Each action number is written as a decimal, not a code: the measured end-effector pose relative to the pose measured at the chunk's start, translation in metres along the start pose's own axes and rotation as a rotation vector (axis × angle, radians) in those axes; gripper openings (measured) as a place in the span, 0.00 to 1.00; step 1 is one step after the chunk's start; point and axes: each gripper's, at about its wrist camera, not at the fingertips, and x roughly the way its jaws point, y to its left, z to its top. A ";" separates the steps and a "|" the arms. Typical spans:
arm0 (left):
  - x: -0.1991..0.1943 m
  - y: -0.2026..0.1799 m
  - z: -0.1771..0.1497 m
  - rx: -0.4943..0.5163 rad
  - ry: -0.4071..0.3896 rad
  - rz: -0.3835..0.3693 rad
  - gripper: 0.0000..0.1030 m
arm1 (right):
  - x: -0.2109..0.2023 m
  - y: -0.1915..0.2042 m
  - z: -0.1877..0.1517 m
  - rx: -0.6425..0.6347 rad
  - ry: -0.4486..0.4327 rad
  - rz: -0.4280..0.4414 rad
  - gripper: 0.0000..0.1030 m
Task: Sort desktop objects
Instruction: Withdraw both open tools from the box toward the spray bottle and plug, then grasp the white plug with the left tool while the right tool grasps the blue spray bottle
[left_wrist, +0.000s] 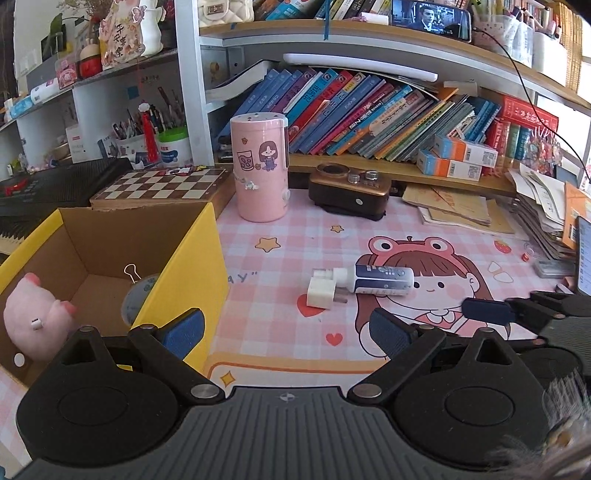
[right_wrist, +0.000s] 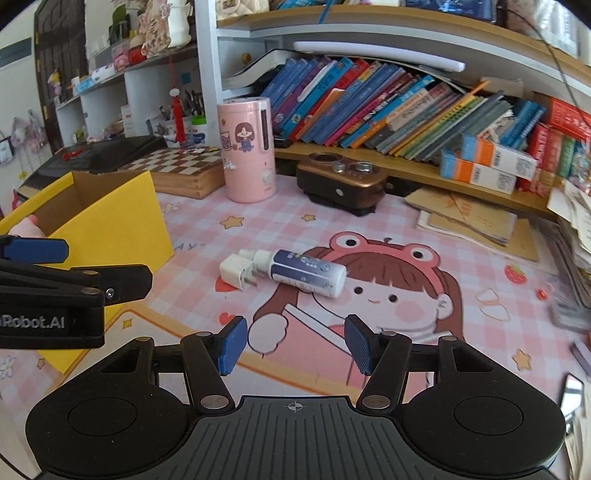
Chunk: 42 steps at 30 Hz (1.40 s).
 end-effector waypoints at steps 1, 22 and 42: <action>0.000 0.000 0.000 0.002 0.001 0.000 0.94 | 0.005 0.000 0.002 -0.007 0.000 0.010 0.57; 0.010 0.005 0.004 -0.007 0.039 0.040 0.93 | 0.110 -0.008 0.050 -0.522 0.085 0.152 0.63; 0.081 -0.028 0.015 0.019 0.075 0.008 0.68 | 0.083 -0.077 0.022 -0.079 0.146 0.061 0.31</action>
